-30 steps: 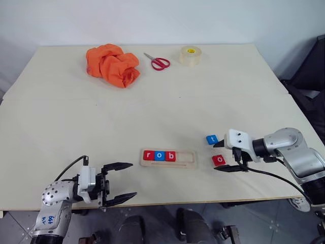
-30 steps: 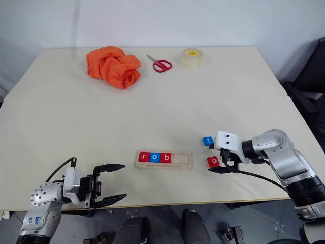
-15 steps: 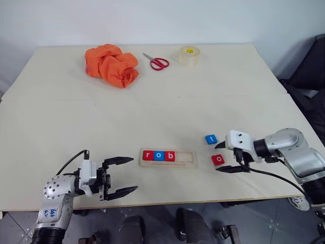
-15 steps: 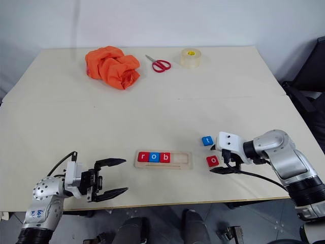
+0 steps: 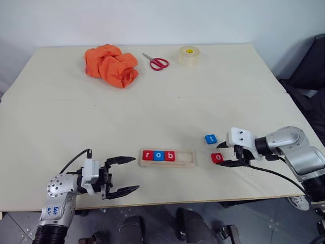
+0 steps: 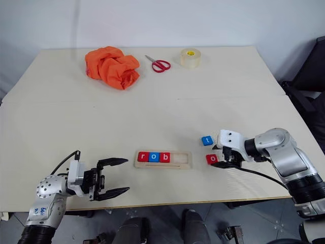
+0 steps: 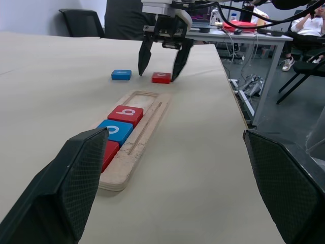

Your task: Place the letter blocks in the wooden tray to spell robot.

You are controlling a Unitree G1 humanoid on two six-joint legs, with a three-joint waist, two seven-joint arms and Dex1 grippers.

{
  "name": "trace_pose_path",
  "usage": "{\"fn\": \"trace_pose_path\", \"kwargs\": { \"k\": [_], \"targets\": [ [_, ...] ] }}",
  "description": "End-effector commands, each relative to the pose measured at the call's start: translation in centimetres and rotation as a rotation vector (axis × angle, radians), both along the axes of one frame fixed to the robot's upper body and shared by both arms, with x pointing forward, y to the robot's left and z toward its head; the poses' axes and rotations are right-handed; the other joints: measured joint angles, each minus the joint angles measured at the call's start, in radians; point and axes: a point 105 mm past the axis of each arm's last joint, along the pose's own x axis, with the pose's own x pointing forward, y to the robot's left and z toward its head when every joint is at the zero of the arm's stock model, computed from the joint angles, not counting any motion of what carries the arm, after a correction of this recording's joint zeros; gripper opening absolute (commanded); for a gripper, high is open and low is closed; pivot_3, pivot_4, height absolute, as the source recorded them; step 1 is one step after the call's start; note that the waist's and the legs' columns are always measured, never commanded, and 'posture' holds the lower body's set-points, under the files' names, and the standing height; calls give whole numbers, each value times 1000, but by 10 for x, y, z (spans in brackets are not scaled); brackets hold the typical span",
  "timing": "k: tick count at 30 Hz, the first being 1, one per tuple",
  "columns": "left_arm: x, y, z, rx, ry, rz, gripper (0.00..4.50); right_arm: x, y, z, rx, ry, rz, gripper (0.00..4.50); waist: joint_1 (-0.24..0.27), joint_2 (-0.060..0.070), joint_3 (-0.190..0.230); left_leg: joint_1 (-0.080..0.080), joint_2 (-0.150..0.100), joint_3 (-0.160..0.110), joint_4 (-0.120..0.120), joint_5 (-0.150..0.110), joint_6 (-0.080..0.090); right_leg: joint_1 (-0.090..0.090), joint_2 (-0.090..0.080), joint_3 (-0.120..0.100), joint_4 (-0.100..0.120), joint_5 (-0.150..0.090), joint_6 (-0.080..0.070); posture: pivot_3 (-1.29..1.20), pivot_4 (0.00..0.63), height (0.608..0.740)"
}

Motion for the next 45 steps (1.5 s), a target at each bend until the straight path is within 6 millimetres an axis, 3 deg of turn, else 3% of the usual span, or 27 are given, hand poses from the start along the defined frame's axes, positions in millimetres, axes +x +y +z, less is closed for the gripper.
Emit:
{"fn": "trace_pose_path", "kwargs": {
  "k": [1,3,14,22,26,32,38,45],
  "targets": [
    [-4,0,5,-5,-28,-6,4500,5,2,6,1,-35,-2,2149,-1,0,0,0,0,0,0,0,0,0,0,0,0,0,0,0,150,740],
    [-5,1,5,-4,-28,-3,4500,5,4,6,8,-38,2,1458,-2,0,0,0,0,0,0,0,0,0,0,0,0,0,0,0,150,740],
    [-1,-1,5,-7,-35,-5,4500,-1,13,8,38,-52,-12,1439,-1,0,0,0,0,0,0,0,0,0,0,0,1,0,0,0,150,740],
    [14,-7,7,-21,-62,-26,4500,-9,22,22,116,-86,-98,1439,2,0,0,0,0,0,1,0,0,0,0,0,1,0,0,0,150,740],
    [15,-9,5,-24,-60,-38,4500,-30,33,28,230,-95,-261,1439,4,0,0,0,0,0,0,0,0,0,0,0,1,0,0,0,150,740],
    [15,-10,4,-24,-45,-63,4500,-48,31,24,290,-104,-546,1439,11,0,0,0,0,0,1,0,0,0,0,0,1,1,0,0,150,740],
    [17,-12,5,-20,-34,-100,4500,-54,28,8,325,-93,-886,1439,20,-1,-1,0,0,-1,1,1,0,0,0,0,1,1,-1,0,150,740],
    [20,-10,7,-8,-31,-124,4500,-56,29,0,333,-65,-1039,1439,21,-1,-1,0,0,-1,1,1,1,0,0,0,1,1,-1,0,150,740]
  ]
}}
